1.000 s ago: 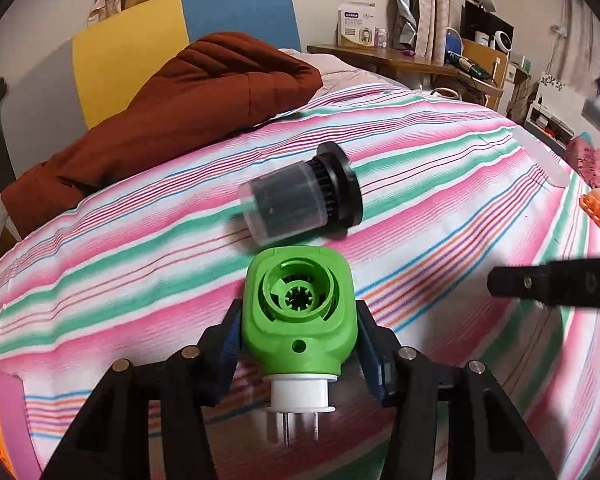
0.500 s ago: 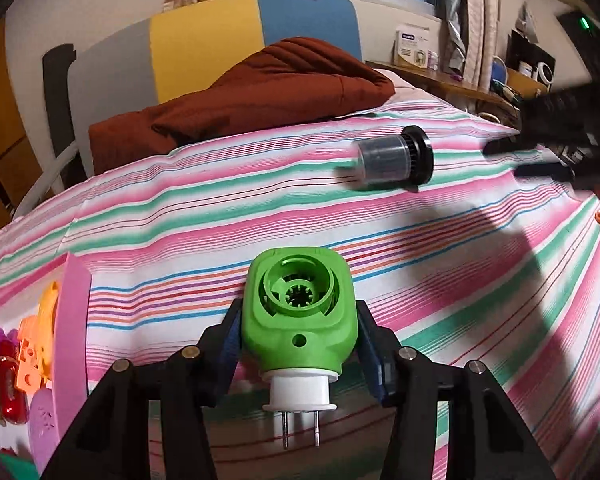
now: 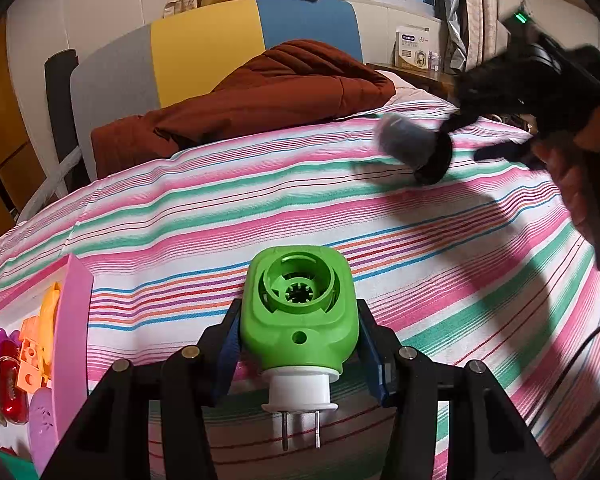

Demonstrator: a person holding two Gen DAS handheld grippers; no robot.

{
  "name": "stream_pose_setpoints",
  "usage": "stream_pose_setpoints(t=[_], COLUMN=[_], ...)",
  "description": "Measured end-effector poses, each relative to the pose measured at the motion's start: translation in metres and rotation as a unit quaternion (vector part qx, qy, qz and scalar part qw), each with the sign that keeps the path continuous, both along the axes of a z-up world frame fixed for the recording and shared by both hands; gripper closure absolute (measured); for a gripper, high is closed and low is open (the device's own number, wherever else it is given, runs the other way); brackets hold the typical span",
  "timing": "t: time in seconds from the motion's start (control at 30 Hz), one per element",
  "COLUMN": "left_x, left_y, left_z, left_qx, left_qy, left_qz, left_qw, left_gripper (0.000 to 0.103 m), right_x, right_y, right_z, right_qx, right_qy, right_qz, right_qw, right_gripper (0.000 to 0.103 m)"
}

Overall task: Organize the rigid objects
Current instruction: 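Grasp the green plug-in device with the left tool while the right tool grasps the black cylinder, then carry the green plug-in device into the tray and open the left tool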

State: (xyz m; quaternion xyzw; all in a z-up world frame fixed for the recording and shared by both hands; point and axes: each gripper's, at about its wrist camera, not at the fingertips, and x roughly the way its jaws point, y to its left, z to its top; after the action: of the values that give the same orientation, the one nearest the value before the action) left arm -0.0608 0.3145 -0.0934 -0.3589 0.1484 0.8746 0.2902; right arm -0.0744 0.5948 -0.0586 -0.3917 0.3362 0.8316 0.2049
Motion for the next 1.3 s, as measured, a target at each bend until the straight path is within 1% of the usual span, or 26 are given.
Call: stream_pose_setpoints(t=[0.07, 0.1, 0.13, 0.2, 0.27, 0.33, 0.4, 0.43, 0.5, 0.57, 0.63, 0.67, 0.7, 0.73, 0.8, 0.87, 0.9, 1.0, 1.07, 1.17, 1.3], left_x=[-0.001, -0.001, 0.0, -0.001, -0.001, -0.001, -0.001, 0.0, 0.0, 0.0, 0.0, 0.0, 0.0, 0.0, 0.0, 0.0, 0.0, 0.0, 0.0, 0.0, 0.0], left_y=[-0.001, -0.001, -0.001, -0.001, -0.002, -0.001, -0.001, -0.002, -0.002, -0.002, -0.002, -0.002, -0.002, -0.002, -0.002, -0.002, -0.002, -0.002, -0.002, -0.002, -0.002], left_z=[0.0, 0.0, 0.0, 0.0, 0.0, 0.0, 0.0, 0.0, 0.0, 0.0, 0.0, 0.0, 0.0, 0.0, 0.0, 0.0, 0.0, 0.0, 0.0, 0.0, 0.0], left_qx=[0.003, 0.003, 0.003, 0.004, 0.005, 0.005, 0.004, 0.005, 0.005, 0.005, 0.005, 0.005, 0.005, 0.005, 0.006, 0.006, 0.007, 0.007, 0.007, 0.008, 0.008], left_qy=[-0.002, -0.002, -0.002, -0.003, -0.004, -0.004, -0.003, -0.003, -0.004, -0.004, -0.004, -0.004, -0.004, -0.004, -0.004, -0.004, -0.004, -0.004, -0.004, -0.005, -0.005], left_qz=[0.0, 0.0, 0.0, 0.0, 0.0, 0.0, 0.0, 0.0, 0.0, 0.0, 0.0, 0.0, 0.0, 0.0, 0.0, 0.0, 0.0, 0.0, 0.0, 0.0, 0.0], left_qw=[1.0, 1.0, 1.0, 1.0, 1.0, 1.0, 1.0, 1.0, 1.0, 1.0, 1.0, 1.0, 1.0, 1.0, 1.0, 1.0, 1.0, 1.0, 1.0, 1.0, 1.0], left_gripper=[0.05, 0.05, 0.05, 0.05, 0.05, 0.05, 0.05, 0.05, 0.05, 0.05, 0.05, 0.05, 0.05, 0.05, 0.05, 0.05, 0.05, 0.05, 0.05, 0.05, 0.05], right_x=[0.016, 0.024, 0.029, 0.041, 0.055, 0.066, 0.074, 0.074, 0.071, 0.065, 0.056, 0.051, 0.043, 0.04, 0.032, 0.023, 0.023, 0.017, 0.014, 0.008, -0.001], right_y=[0.014, 0.02, 0.025, 0.033, 0.038, 0.039, 0.035, 0.033, 0.026, 0.011, -0.003, -0.011, -0.02, -0.026, -0.04, -0.048, -0.05, -0.046, -0.045, -0.045, -0.046], right_z=[-0.007, -0.012, -0.015, -0.017, -0.013, -0.004, 0.006, 0.009, 0.015, 0.023, 0.031, 0.033, 0.033, 0.036, 0.035, 0.029, 0.025, 0.01, 0.01, 0.013, 0.003], right_qx=[-0.026, -0.036, -0.044, -0.058, -0.061, -0.043, -0.006, 0.005, 0.022, 0.034, 0.05, 0.059, 0.07, 0.083, 0.111, 0.143, 0.148, 0.135, 0.14, 0.158, 0.158], right_qy=[-0.022, -0.039, -0.046, -0.056, -0.048, -0.042, -0.047, -0.046, -0.032, -0.002, 0.025, 0.036, 0.037, 0.033, 0.02, 0.0, -0.004, -0.01, 0.0, 0.016, -0.004], right_qz=[-0.035, -0.048, -0.057, -0.076, -0.093, -0.101, -0.105, -0.104, -0.094, -0.068, -0.031, -0.01, 0.012, 0.025, 0.054, 0.055, 0.056, 0.061, 0.063, 0.086, 0.093], right_qw=[0.999, 0.997, 0.996, 0.994, 0.993, 0.993, 0.993, 0.994, 0.995, 0.997, 0.998, 0.998, 0.997, 0.996, 0.992, 0.988, 0.987, 0.989, 0.988, 0.984, 0.983], right_gripper=[0.055, 0.055, 0.055, 0.055, 0.055, 0.055, 0.054, 0.054, 0.054, 0.053, 0.047, 0.042, 0.036, 0.033, 0.032, 0.032, 0.032, 0.033, 0.033, 0.033, 0.033])
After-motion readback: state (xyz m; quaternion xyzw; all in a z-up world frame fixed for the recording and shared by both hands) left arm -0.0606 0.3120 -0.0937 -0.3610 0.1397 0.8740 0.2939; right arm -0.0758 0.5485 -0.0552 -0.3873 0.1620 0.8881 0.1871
